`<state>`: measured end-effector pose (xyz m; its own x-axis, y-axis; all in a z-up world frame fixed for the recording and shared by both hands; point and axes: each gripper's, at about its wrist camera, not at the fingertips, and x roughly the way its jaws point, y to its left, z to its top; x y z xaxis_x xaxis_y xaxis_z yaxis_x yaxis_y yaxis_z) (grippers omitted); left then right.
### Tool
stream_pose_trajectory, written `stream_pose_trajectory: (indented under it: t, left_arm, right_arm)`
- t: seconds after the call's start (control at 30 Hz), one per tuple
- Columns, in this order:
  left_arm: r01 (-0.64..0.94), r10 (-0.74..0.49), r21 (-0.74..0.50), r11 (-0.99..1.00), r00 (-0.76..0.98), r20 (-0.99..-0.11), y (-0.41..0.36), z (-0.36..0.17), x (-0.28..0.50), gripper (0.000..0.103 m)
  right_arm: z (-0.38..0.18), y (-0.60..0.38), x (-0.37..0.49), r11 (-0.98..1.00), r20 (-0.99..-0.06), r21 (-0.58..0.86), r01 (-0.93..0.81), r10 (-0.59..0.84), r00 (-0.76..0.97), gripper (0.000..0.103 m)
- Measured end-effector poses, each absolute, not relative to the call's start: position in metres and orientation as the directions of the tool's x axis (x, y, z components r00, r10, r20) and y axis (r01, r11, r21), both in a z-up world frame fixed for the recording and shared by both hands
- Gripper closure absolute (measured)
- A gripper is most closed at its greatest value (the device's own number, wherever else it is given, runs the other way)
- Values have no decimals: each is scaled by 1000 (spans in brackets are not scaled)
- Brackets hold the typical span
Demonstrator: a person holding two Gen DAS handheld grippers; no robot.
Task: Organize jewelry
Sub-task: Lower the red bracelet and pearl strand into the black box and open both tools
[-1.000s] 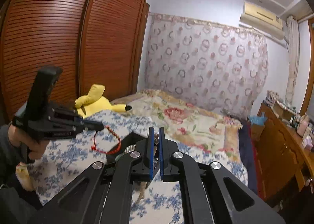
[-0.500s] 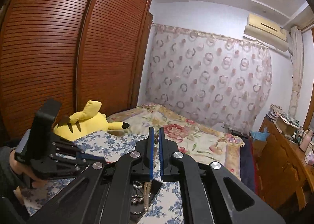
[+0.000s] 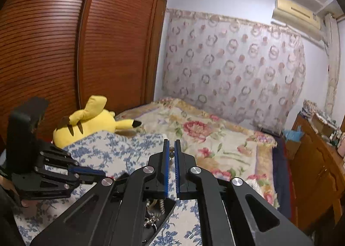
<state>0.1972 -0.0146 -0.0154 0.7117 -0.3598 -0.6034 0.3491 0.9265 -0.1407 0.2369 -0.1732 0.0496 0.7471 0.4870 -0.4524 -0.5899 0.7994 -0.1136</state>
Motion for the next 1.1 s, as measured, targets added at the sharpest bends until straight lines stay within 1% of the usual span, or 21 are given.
stream_pose_trajectory:
  t: [0.23,0.4,0.57,0.83,0.87,0.93,0.97,1.0,1.07,1.1]
  left_arm:
    - [342,-351,-139,929,702,-620,-16,-23,205,101]
    - [336,-341,-133,933,697,-631,-19,-29,209,101]
    - [337,-340,-133,932,689,-641,-23,-34,212,101]
    - [346,-341,-125,930,686,-642,-30,-33,208,101]
    - [344,-339,-124,931,686,-643,-30,-33,208,100]
    - [338,-329,-115,934,690,-645,-32,-33,205,89]
    - [334,-322,-108,936,694,-644,-32,-33,203,78]
    - [331,-318,-105,938,697,-643,-32,-33,201,70]
    - [330,-314,-100,939,700,-641,-32,-33,195,67]
    - [330,-313,-97,939,700,-642,-32,-33,192,60]
  right_arm:
    - [9,-168,245,785,-536,-68,-615,492,686,97]
    - [1,-170,245,785,-547,-55,-617,493,677,97]
    - [-2,-179,237,795,-549,-49,-605,485,681,92]
    - [-13,-192,219,811,-564,-47,-583,460,686,92]
    - [-14,-195,217,814,-565,-43,-579,458,686,91]
    - [-16,-199,210,820,-567,-31,-572,457,686,91]
    - [-17,-202,208,822,-568,-26,-569,456,685,91]
    - [-18,-204,203,825,-568,-22,-565,454,686,91]
    - [-20,-208,194,829,-569,-15,-560,453,686,91]
    - [-21,-211,190,830,-570,-13,-558,453,686,91]
